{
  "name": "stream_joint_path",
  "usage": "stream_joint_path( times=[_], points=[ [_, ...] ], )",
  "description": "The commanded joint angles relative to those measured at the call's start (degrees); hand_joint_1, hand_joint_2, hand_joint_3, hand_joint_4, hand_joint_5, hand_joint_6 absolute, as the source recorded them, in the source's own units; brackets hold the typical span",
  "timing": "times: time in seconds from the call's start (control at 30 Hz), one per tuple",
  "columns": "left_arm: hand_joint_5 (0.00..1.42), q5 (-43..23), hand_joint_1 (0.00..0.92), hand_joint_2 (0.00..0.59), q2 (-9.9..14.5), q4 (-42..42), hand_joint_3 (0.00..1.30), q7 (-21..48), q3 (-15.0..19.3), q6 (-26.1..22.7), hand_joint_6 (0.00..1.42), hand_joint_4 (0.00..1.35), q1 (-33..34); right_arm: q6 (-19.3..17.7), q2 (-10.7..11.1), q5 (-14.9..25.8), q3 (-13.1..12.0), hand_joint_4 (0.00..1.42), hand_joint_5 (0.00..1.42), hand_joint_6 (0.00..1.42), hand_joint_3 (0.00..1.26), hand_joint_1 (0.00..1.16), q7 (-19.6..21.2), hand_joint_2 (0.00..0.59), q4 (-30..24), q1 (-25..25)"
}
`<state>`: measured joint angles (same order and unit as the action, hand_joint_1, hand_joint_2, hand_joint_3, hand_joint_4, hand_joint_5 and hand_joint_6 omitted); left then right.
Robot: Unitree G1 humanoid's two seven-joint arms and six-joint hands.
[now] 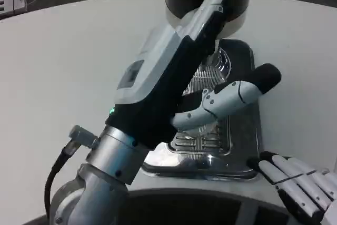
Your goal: Grasp the cup under the faucet to collect the drink, then remove the cup.
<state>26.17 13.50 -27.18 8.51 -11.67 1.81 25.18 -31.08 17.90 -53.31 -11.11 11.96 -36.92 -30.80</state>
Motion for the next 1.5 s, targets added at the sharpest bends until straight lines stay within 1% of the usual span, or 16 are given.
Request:
stream_joint_path(
  times=[0.03,0.17,0.37,0.43,0.57,0.6,0.73,0.77,0.83,0.93,1.07,1.13,1.2,1.33,1.4,1.5],
  points=[
    [0.14,4.21,0.0,0.159,2.9,-1.88,0.0,3.04,-1.01,-0.24,0.05,0.0,-1.3,0.57,-0.77,1.21,0.06,0.13,0.18,0.28,0.16,0.4,0.12,0.554,-0.81,-0.4],
    [0.14,8.51,0.0,0.159,4.7,-3.66,0.0,4.39,-1.62,0.23,0.05,0.0,-1.62,0.94,-1.11,1.36,0.74,0.13,0.18,0.29,0.16,0.4,-0.2,0.554,-0.84,-0.14],
    [0.14,11.24,0.0,0.159,5.52,-5.17,0.0,5.48,-2.23,0.36,0.05,0.0,-3.06,1.85,-1.87,1.95,1.99,0.13,0.18,0.31,0.16,0.4,-0.92,0.554,-0.8,0.1],
    [0.14,11.47,0.0,0.159,5.55,-5.52,0.0,5.64,-2.04,0.35,0.05,0.0,-3.47,2.41,-2.15,2.67,2.41,0.13,0.18,0.32,0.15,0.4,-1.46,0.539,-0.71,0.4],
    [0.13,11.56,0.0,0.159,5.73,-6.22,0.01,5.54,-1.48,0.42,0.05,0.0,-4.27,4.78,-2.93,6.52,3.89,0.13,0.2,0.34,0.14,0.41,-3.65,0.469,0.12,2.21],
    [0.13,11.54,0.0,0.159,5.73,-6.31,0.01,5.45,-1.37,0.43,0.04,0.0,-4.46,5.22,-3.04,7.23,4.1,0.13,0.2,0.34,0.14,0.41,-4.03,0.465,0.24,2.55],
    [0.13,11.49,0.0,0.159,5.88,-6.41,0.01,5.44,-1.2,0.58,0.04,0.0,-4.96,9.31,-3.96,11.05,5.91,0.12,0.2,0.34,0.11,0.42,-7.32,0.404,1.3,5.9],
    [0.13,11.5,0.0,0.159,5.93,-6.4,0.01,5.45,-1.18,0.64,0.04,0.0,-5.0,10.24,-4.17,11.78,6.3,0.12,0.2,0.34,0.11,0.42,-8.01,0.4,1.61,6.78],
    [0.13,11.51,0.0,0.159,5.96,-6.39,0.01,5.41,-1.08,0.72,0.04,0.0,-5.06,11.58,-4.45,12.7,6.81,0.12,0.2,0.34,0.1,0.42,-8.89,0.365,1.98,8.0],
    [0.13,11.23,0.0,0.159,6.08,-6.22,0.01,5.15,-0.34,0.77,0.04,0.0,-5.18,14.41,-5.3,14.2,7.81,0.11,0.2,0.34,0.09,0.42,-10.08,0.347,3.01,10.74],
    [0.13,10.85,0.0,0.159,6.45,-5.78,0.01,5.41,0.17,1.07,0.04,0.0,-4.88,17.11,-5.83,15.75,8.59,0.11,0.19,0.34,0.08,0.43,-10.98,0.329,4.31,13.81],
    [0.13,10.82,0.0,0.159,6.53,-5.73,0.01,5.56,0.18,1.1,0.04,0.0,-4.76,18.03,-5.95,16.3,8.87,0.11,0.19,0.34,0.08,0.44,-11.25,0.325,4.84,14.99],
    [0.13,10.87,0.0,0.159,6.51,-5.71,0.01,5.72,0.03,1.05,0.04,0.0,-4.57,18.6,-6.03,16.74,9.07,0.11,0.18,0.34,0.07,0.45,-11.33,0.305,5.33,15.87],
    [0.13,11.04,0.0,0.159,6.41,-5.8,0.02,6.15,-0.19,0.92,0.04,0.0,-4.29,19.88,-6.2,17.69,9.76,0.1,0.17,0.32,0.06,0.46,-11.19,0.295,6.89,18.42],
    [0.13,11.15,0.0,0.159,6.36,-5.99,0.02,6.4,-0.19,0.72,0.04,0.0,-4.27,20.1,-6.28,18.09,10.23,0.1,0.16,0.32,0.04,0.48,-10.96,0.28,7.88,19.94],
    [0.13,11.41,0.0,0.159,6.31,-6.37,0.02,6.67,-0.16,0.48,0.04,0.0,-4.27,20.17,-6.39,18.98,10.84,0.1,0.16,0.32,0.04,0.51,-10.76,0.276,9.21,21.92]
  ],
)
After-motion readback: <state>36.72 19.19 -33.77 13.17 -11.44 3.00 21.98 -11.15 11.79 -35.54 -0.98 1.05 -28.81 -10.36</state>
